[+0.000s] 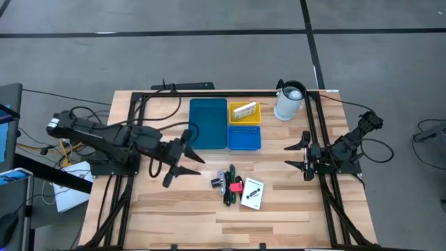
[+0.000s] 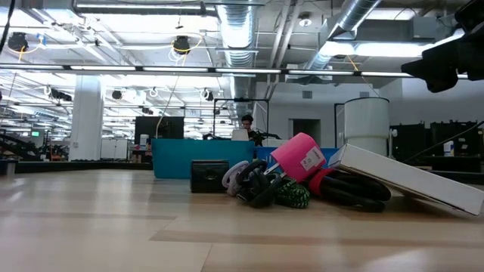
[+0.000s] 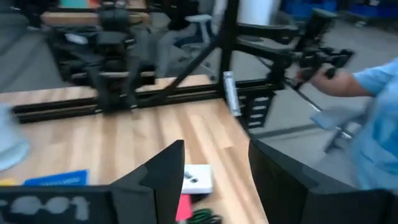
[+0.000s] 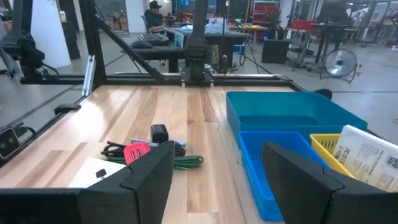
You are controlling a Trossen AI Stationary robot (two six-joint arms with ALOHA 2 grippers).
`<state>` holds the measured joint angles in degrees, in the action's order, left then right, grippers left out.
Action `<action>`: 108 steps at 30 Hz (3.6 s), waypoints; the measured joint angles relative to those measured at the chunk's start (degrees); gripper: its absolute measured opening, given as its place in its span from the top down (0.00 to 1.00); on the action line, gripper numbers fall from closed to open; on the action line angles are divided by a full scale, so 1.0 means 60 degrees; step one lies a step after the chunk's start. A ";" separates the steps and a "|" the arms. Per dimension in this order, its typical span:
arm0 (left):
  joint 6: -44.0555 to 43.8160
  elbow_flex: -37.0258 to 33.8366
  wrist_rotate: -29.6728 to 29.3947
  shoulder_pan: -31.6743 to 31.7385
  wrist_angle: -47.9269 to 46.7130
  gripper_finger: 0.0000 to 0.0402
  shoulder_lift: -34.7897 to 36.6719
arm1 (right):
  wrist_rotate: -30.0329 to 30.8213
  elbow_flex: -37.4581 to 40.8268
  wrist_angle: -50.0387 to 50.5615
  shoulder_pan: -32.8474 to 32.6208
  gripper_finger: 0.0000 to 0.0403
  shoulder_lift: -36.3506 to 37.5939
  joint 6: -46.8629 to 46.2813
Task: Pick and place items into bin
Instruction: Put the card reader box into the yellow bin
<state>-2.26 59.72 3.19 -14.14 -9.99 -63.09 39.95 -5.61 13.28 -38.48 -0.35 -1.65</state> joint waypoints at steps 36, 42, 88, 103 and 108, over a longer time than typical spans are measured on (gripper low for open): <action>0.1059 -0.4455 -0.1026 0.1125 0.4578 0.58 0.1322 | 0.1180 -0.3434 -0.1408 -0.0529 0.42 -0.4495 0.0984; 0.1187 -0.4455 -0.1049 0.1123 0.4579 0.58 0.1322 | 0.1414 -0.5105 0.1353 -0.0781 0.42 -0.7146 -0.1649; -0.0109 -0.4444 -0.1101 0.1119 0.4108 0.58 0.1322 | -0.0362 -1.4119 1.1020 -0.1494 0.42 -1.8486 -1.0804; -0.0737 -0.4441 -0.1104 0.1108 0.3277 0.58 0.1322 | -0.0506 -1.7915 1.2046 -0.2012 0.42 -2.1328 -1.2584; -0.0838 -0.4441 -0.1101 0.1108 0.2622 0.58 0.1322 | -0.1145 -1.8766 1.2602 -0.1907 0.42 -2.2241 -1.2783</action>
<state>-7.29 33.08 -3.42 -7.49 5.74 -55.16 33.08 -118.20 88.89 -49.92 -133.80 -78.35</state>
